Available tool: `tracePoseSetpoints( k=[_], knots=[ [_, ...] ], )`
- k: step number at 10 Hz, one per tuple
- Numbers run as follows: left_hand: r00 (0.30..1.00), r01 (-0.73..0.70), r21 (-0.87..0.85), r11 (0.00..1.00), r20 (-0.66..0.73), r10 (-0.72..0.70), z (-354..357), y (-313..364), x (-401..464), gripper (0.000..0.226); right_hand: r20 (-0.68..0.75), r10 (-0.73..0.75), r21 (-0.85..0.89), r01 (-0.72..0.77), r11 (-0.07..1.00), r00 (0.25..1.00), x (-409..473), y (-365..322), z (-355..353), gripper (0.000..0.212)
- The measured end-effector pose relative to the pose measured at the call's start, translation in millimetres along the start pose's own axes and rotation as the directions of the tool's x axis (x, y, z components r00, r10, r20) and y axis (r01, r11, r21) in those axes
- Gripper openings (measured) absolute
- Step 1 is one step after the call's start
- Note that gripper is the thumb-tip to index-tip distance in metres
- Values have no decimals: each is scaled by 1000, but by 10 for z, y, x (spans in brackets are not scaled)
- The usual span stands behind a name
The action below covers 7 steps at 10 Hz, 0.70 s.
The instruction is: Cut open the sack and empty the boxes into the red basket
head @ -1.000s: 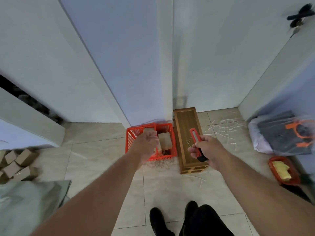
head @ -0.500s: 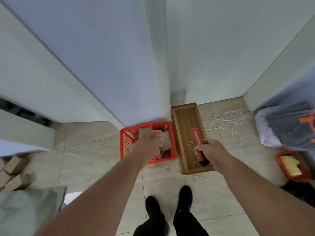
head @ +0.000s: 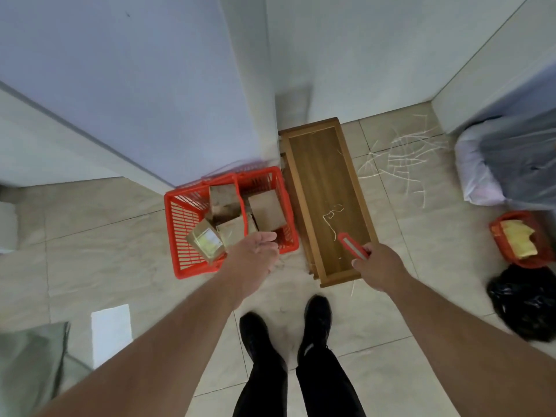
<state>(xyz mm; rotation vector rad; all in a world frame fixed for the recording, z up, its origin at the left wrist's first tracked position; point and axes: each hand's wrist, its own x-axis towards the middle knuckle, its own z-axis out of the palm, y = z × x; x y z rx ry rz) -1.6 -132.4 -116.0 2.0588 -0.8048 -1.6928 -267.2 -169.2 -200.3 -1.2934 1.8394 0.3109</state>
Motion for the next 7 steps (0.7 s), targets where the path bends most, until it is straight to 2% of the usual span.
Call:
tracePoseSetpoints(
  k=[1, 2, 3, 4, 5, 6, 7],
  knots=[
    [999, 42, -16, 999, -4, -42, 85, -264, 236, 41, -57, -63, -152, 54, 987, 996, 289, 79, 233, 39],
    [996, 82, -55, 995, -22, -83, 153, -500, 460, 36, -76, -184, -344, 147, 927, 980, 637, 152, 395, 35],
    [990, 120, -89, 989, -60, -126, 200, -704, 663, 32, -85, -282, -518, 199, 832, 956, 950, 174, 490, 38],
    [983, 152, -121, 981, -88, -163, 229, -848, 809, 27, -124, -374, -613, 225, 757, 919, 1148, 153, 575, 36],
    [979, 158, -148, 976, -107, -174, 253, -951, 902, 25, -114, -416, -689, 230, 688, 902, 1209, 129, 666, 38],
    [975, 173, -164, 971, -113, -193, 248, -977, 941, 25, -106, -410, -712, 219, 667, 906, 1171, 128, 702, 47],
    [972, 168, -192, 967, -128, -195, 197, -872, 827, 26, -132, -397, -626, 233, 744, 908, 1013, 80, 594, 53]
  ],
)
